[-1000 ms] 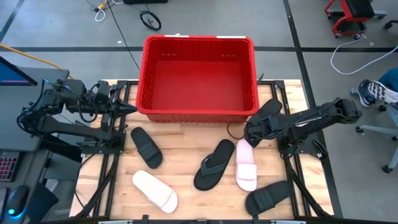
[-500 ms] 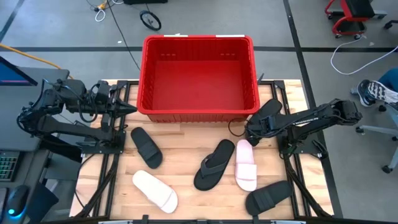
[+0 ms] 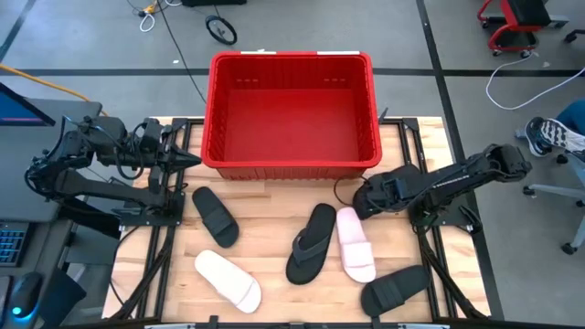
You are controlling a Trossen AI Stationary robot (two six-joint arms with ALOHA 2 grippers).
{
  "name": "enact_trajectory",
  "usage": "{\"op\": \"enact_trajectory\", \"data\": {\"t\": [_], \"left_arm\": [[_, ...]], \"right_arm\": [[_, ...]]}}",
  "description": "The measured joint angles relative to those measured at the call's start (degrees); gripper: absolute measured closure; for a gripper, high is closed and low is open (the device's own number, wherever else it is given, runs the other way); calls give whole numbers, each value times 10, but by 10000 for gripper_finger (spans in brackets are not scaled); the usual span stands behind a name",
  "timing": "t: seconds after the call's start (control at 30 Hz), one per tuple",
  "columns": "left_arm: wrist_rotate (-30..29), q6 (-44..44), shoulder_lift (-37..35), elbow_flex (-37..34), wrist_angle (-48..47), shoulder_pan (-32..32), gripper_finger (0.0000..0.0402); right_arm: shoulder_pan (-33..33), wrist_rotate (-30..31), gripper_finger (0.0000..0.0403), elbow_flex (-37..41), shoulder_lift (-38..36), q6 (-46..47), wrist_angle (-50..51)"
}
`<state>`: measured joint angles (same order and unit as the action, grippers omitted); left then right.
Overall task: Pick and place slides into bin
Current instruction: Put the top black slipper into the red container
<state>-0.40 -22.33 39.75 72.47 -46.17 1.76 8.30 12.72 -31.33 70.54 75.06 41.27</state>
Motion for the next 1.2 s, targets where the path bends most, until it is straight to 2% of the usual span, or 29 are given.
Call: {"op": "enact_trajectory", "data": {"t": [0.17,0.3,0.47,0.73,1.0,1.2], "left_arm": [[0,0,0,0,0,0,379],[0,0,0,0,0,0,380],[0,0,0,0,0,0,391],[0,0,0,0,-1,0,386],[0,0,0,0,-10,0,377],[0,0,0,0,-29,0,389]], "right_arm": [[37,5,199,0,0,46,-53],[53,55,199,0,0,89,-57],[49,99,200,0,4,95,-56],[31,110,201,0,33,107,-76],[32,144,227,-2,102,129,-141],[32,169,263,-1,103,138,-145]]}}
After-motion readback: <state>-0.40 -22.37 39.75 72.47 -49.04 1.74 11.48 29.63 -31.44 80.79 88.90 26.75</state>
